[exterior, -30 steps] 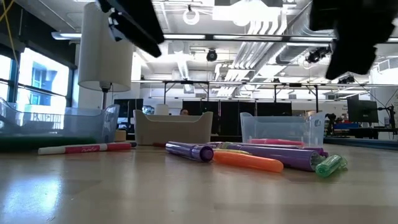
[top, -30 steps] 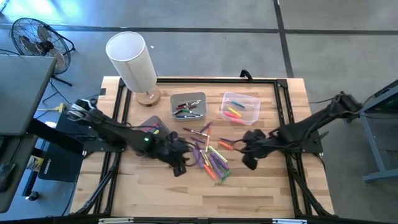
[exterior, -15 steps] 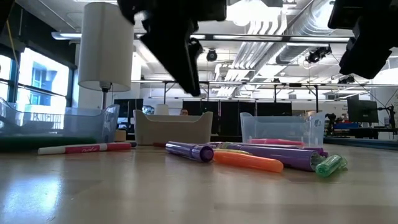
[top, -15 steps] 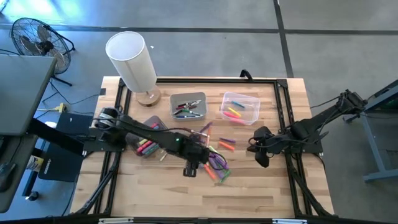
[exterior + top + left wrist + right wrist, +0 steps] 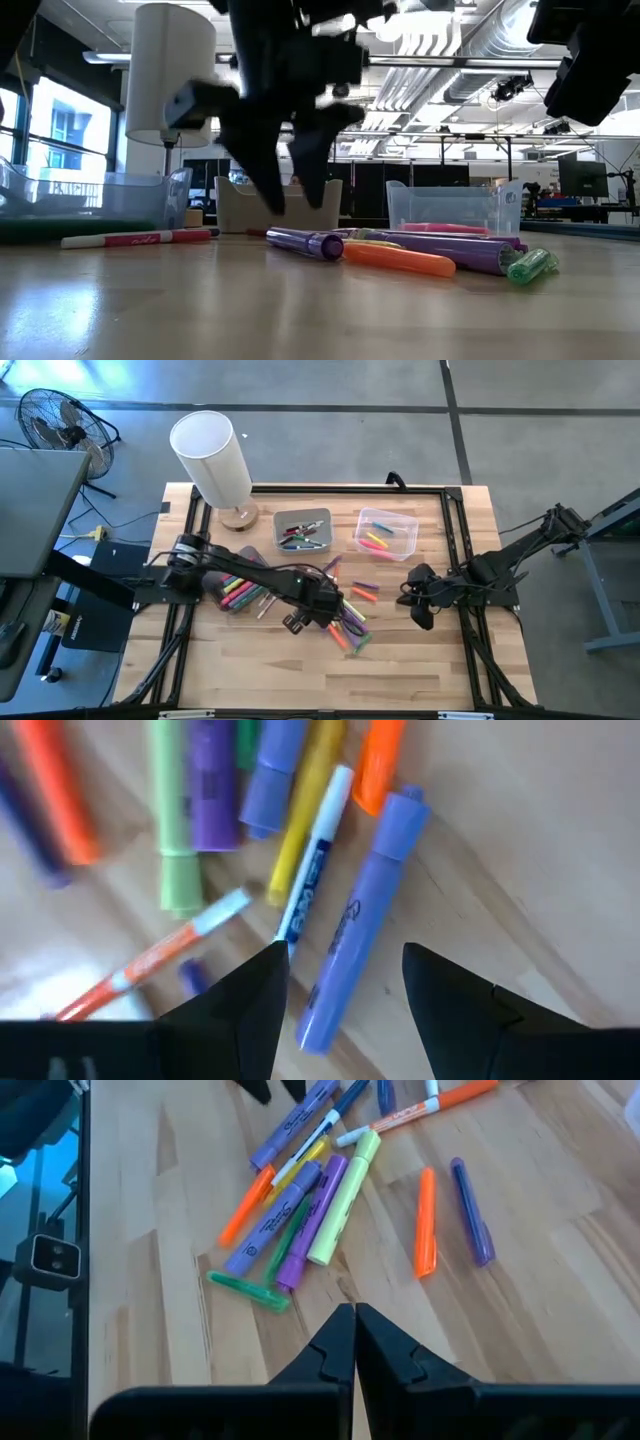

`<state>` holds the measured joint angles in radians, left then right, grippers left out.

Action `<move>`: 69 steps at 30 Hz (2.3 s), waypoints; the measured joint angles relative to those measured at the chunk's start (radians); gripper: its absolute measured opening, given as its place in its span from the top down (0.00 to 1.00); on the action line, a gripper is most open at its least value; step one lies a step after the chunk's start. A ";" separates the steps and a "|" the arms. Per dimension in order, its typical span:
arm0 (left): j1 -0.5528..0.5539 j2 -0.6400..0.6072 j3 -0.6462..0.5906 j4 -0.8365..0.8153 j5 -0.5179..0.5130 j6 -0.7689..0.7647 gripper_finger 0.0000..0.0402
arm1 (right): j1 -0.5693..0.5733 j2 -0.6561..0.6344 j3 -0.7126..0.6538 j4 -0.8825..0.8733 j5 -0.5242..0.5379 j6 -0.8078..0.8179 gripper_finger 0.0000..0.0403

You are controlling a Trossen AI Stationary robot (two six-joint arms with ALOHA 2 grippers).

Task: Pick & Place Markers
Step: Put the purple highlighter pen into the black bin

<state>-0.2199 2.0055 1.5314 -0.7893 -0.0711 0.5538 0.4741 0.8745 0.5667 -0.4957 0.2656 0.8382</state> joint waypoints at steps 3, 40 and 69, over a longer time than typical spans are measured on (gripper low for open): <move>0.000 0.035 -0.004 0.009 0.007 0.018 0.52 | 0.000 0.000 0.000 0.000 0.020 0.001 1.00; -0.022 -0.070 0.028 -0.028 0.163 -0.752 0.87 | -0.003 0.001 0.000 0.000 0.031 -0.061 1.00; 0.204 -1.054 -0.790 -0.155 -0.122 -1.248 0.87 | -0.004 0.001 0.000 0.113 0.157 -0.004 1.00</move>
<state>-0.0156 0.9515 0.7411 -0.9443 -0.1928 -0.6941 0.4702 0.8757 0.5671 -0.3828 0.4228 0.8345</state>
